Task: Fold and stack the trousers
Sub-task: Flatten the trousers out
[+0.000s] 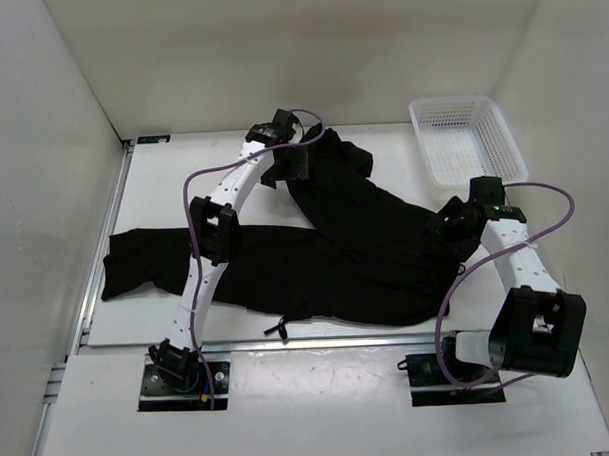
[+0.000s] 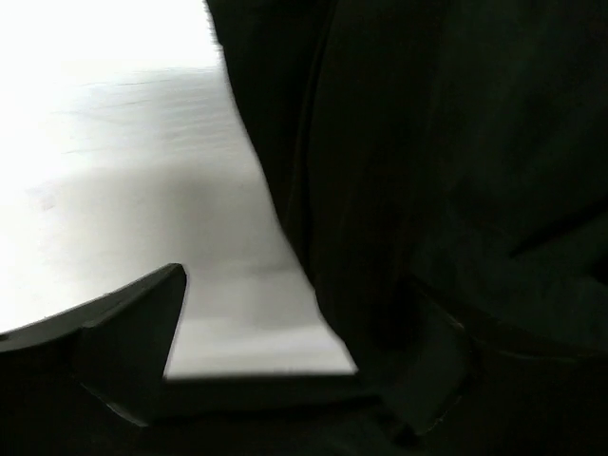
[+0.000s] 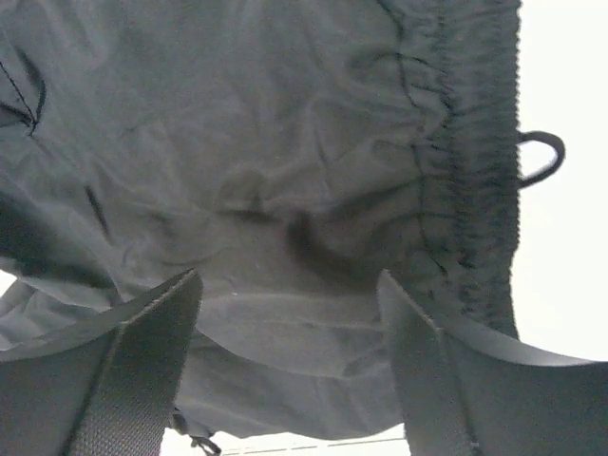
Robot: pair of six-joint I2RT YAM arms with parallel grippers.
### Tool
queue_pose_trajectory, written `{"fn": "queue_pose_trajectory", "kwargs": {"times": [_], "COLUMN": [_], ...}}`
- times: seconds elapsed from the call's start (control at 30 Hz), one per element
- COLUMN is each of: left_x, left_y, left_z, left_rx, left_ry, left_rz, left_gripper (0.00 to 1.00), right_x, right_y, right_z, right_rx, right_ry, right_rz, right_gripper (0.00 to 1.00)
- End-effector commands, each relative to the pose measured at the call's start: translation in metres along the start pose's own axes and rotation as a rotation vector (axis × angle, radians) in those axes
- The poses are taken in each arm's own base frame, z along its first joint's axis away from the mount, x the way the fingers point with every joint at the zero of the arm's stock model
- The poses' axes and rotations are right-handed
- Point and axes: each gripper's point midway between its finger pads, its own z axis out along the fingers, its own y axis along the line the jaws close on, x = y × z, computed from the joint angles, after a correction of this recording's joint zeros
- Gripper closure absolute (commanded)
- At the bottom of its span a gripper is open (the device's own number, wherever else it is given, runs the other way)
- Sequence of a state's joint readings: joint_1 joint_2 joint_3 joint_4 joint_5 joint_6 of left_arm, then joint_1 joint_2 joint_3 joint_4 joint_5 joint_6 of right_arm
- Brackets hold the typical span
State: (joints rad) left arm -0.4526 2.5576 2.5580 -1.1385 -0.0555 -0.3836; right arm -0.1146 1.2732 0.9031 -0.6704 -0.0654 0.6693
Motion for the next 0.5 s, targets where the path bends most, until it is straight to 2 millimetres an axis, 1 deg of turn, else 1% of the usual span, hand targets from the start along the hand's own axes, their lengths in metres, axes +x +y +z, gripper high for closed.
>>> {"fn": "queue_pose_trajectory", "kwargs": {"times": [0.0,0.03,0.07,0.1,0.13,0.17,0.2,0.23,0.27,0.3,0.33,0.37,0.4,0.43,0.47], "left_x": [-0.023,-0.019,-0.017,-0.011,-0.011,-0.015,-0.014,0.004,-0.003,0.002,0.033,0.032,0.063,0.077,0.077], "left_y": [-0.032,-0.031,-0.028,-0.025,-0.023,-0.021,-0.015,-0.005,-0.004,0.004,0.019,0.020,0.034,0.038,0.039], "left_z": [-0.021,-0.013,-0.009,-0.009,-0.011,-0.025,-0.030,-0.026,-0.047,-0.053,-0.045,-0.068,-0.061,-0.066,-0.088], "left_rx": [0.111,0.106,0.084,0.076,0.063,0.060,0.031,-0.007,-0.003,-0.034,-0.082,-0.069,-0.108,-0.122,-0.106], "left_ry": [-0.087,-0.072,-0.070,-0.052,-0.057,-0.075,-0.081,-0.033,-0.076,-0.078,-0.002,-0.032,0.031,0.049,0.013], "left_rz": [-0.012,-0.024,-0.033,-0.033,-0.042,-0.044,-0.055,-0.052,-0.055,-0.055,-0.046,-0.059,-0.060,-0.049,-0.062], "left_gripper": [0.09,0.19,0.34,0.75,0.90,0.90,0.90,0.90,0.90,0.90,0.90,0.90,0.90,0.90,0.90], "right_x": [-0.004,-0.004,-0.003,-0.006,-0.006,-0.003,-0.005,0.001,-0.002,-0.003,0.004,0.007,0.015,0.020,0.022], "right_y": [0.012,0.013,0.014,0.017,0.020,0.017,0.021,0.019,0.021,0.020,0.017,0.015,0.006,0.001,-0.001], "right_z": [0.009,0.018,0.023,0.027,0.038,0.043,0.048,0.056,0.059,0.060,0.063,0.066,0.069,0.070,0.072], "right_rx": [-0.067,-0.068,-0.070,-0.078,-0.071,-0.057,-0.062,-0.044,-0.053,-0.046,-0.042,-0.040,-0.016,-0.006,-0.003], "right_ry": [0.019,0.033,0.050,0.054,0.072,0.091,0.091,0.121,0.109,0.104,0.114,0.117,0.132,0.144,0.148], "right_rz": [-0.027,-0.025,-0.023,-0.023,-0.031,-0.027,-0.035,-0.038,-0.040,-0.041,-0.038,-0.038,-0.033,-0.031,-0.030], "right_gripper": [0.22,0.33,0.39,0.45,0.58,0.63,0.69,0.74,0.80,0.82,0.85,0.86,0.86,0.86,0.87]}}
